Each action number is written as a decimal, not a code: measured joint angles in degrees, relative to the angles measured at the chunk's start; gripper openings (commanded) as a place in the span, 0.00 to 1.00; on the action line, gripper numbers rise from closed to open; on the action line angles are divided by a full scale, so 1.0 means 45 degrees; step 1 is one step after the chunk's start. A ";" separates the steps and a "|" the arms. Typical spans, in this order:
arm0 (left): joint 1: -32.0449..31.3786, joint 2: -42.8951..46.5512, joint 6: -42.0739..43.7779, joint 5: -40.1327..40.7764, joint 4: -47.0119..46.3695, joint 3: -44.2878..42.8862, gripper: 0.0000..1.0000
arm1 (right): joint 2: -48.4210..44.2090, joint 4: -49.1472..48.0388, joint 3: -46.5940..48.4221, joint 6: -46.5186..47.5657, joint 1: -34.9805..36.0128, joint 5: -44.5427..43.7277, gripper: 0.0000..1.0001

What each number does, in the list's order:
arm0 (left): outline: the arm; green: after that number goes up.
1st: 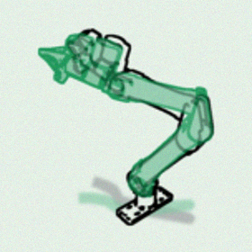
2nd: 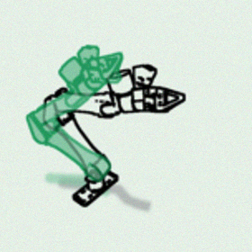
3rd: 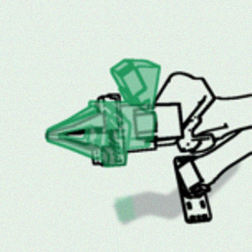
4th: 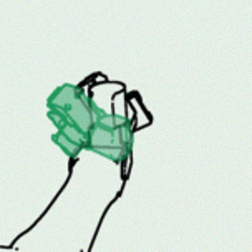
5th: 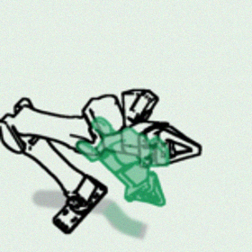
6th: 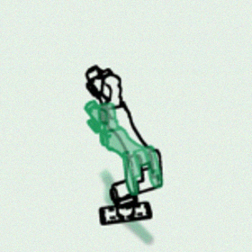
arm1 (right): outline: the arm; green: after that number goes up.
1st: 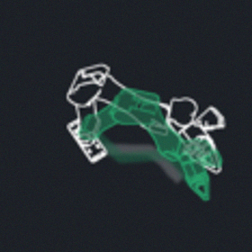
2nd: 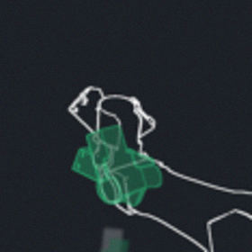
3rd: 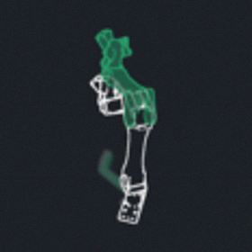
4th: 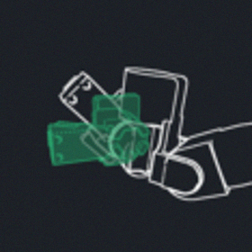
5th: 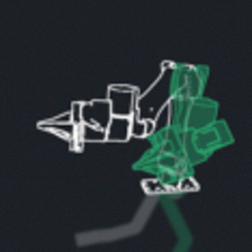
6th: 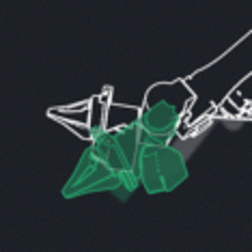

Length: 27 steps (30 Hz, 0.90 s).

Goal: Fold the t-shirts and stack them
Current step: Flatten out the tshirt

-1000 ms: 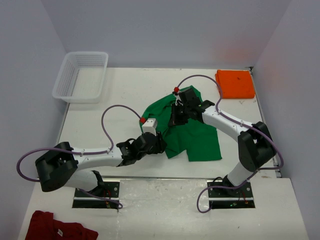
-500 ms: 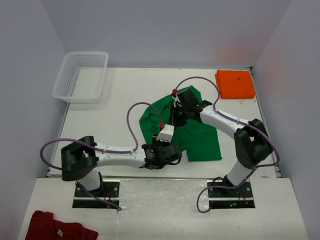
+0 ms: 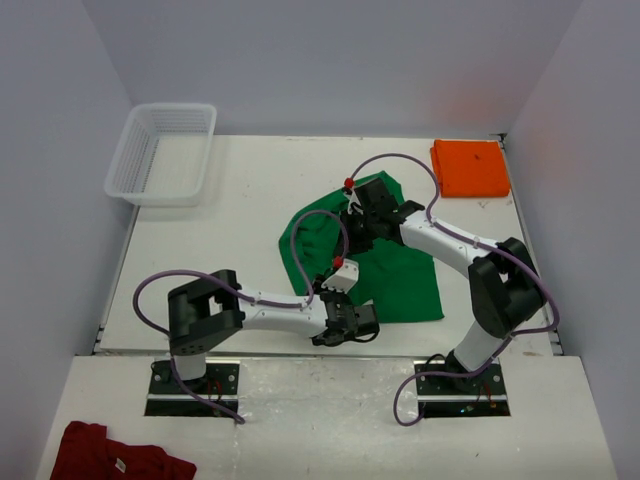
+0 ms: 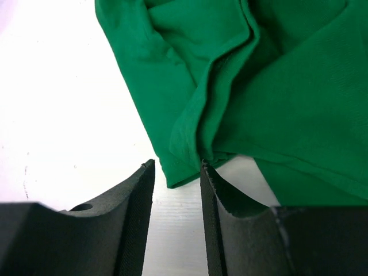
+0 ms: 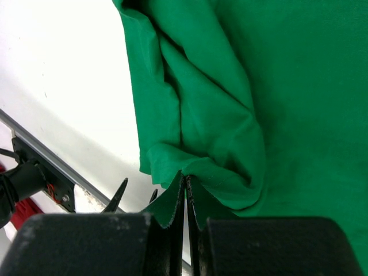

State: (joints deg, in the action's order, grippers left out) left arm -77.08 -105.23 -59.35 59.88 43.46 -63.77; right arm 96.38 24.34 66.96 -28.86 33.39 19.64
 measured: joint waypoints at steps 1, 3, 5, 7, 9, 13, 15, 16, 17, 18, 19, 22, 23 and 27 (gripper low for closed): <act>0.0005 -0.0087 -0.0034 0.0102 0.0117 -0.0097 0.38 | 0.0000 0.0000 0.0000 0.0000 0.0000 0.0015 0.00; 0.0000 -0.0185 -0.0029 0.0194 0.0194 -0.0146 0.38 | 0.0000 0.0000 0.0000 0.0000 0.0000 0.0092 0.00; 0.0005 -0.0209 -0.0010 0.0228 0.0199 -0.0146 0.38 | 0.0000 0.0000 0.0000 0.0000 0.0000 0.0141 0.00; 0.0005 -0.0209 0.0102 0.0233 0.0078 -0.0146 0.38 | 0.0000 0.0000 0.0000 0.0000 0.0000 0.0151 0.00; 0.0005 -0.0209 0.0272 0.0233 -0.0087 -0.0146 0.37 | 0.0000 0.0005 0.0000 0.0005 0.0000 0.0151 0.00; 0.0000 -0.0282 0.0627 0.0223 -0.0374 -0.0223 0.36 | 0.0000 0.0005 0.0000 0.0053 0.0000 0.0151 0.00; 0.0005 -0.0282 0.0831 0.0189 -0.0617 -0.0233 0.36 | 0.0000 0.0010 0.0000 0.0087 0.0000 0.0155 0.00; 0.0005 -0.0282 0.1005 0.0175 -0.0816 -0.0233 0.36 | 0.0000 0.0010 0.0000 0.0092 0.0000 0.0155 0.00; 0.0005 -0.0282 0.1117 0.0170 -0.0933 -0.0233 0.36 | 0.0000 0.0010 0.0000 0.0097 0.0000 0.0155 0.00; 0.0010 -0.0282 0.1195 0.0141 -0.1030 -0.0233 0.36 | 0.0000 0.0010 0.0000 0.0097 0.0000 0.0155 0.00; 0.0019 -0.0282 0.1258 0.0121 -0.1141 -0.0233 0.36 | 0.0000 0.0010 0.0000 0.0102 0.0000 0.0160 0.00; 0.0083 -0.0335 0.1486 0.0063 -0.1428 -0.0233 0.36 | 0.0000 0.0010 0.0000 0.0107 0.0000 0.0180 0.00; 0.0121 -0.0384 0.1549 0.0053 -0.1496 -0.0233 0.36 | 0.0000 0.0010 0.0000 0.0107 0.0000 0.0189 0.00; 0.0379 -0.0544 0.1710 -0.0010 -0.1734 -0.0228 0.36 | 0.0000 0.0005 0.0000 0.0141 0.0000 0.0199 0.00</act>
State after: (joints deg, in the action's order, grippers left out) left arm -75.37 -107.68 -51.66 59.83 35.66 -64.79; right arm 96.38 24.36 66.96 -28.23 33.39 20.53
